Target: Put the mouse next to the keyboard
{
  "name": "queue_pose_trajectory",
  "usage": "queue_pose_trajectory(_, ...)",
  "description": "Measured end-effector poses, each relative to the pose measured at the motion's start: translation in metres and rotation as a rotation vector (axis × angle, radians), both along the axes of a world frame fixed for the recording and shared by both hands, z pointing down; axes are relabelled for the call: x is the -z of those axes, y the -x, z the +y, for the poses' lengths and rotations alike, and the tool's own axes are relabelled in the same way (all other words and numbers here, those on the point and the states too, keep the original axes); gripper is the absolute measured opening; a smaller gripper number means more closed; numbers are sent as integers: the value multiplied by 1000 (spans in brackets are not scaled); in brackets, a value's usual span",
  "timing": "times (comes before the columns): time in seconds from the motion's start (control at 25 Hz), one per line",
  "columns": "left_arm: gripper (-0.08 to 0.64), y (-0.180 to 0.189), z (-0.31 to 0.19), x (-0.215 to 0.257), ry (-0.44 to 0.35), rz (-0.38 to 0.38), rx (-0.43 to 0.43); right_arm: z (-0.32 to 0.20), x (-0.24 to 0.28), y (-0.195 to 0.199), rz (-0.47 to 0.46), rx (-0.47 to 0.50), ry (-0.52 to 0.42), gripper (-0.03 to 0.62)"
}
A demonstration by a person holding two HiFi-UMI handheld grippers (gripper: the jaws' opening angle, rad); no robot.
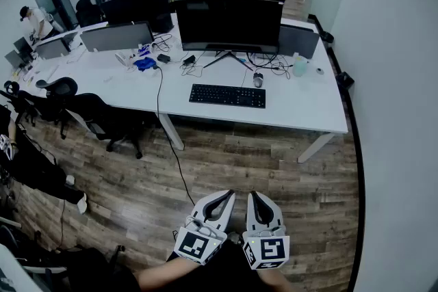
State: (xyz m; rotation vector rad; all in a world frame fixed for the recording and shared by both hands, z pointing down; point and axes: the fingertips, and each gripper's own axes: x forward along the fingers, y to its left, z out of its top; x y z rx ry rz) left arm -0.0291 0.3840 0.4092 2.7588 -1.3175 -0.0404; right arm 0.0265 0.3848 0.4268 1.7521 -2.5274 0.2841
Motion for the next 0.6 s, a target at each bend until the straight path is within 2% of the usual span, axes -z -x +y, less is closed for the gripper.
queue_pose_trajectory(0.16, 14, 0, -7, -1, 2, 6, 14, -4, 0, 1, 18, 17, -8, 17)
queue_pose_trajectory(0.36, 14, 0, -21, -8, 3, 27, 19, -14, -6, -12, -63, -10, 12, 18)
queue_pose_trajectory(0.6, 14, 0, -63, -19, 12, 34, 18, -48, -14, -26, -50, -45, 18, 18)
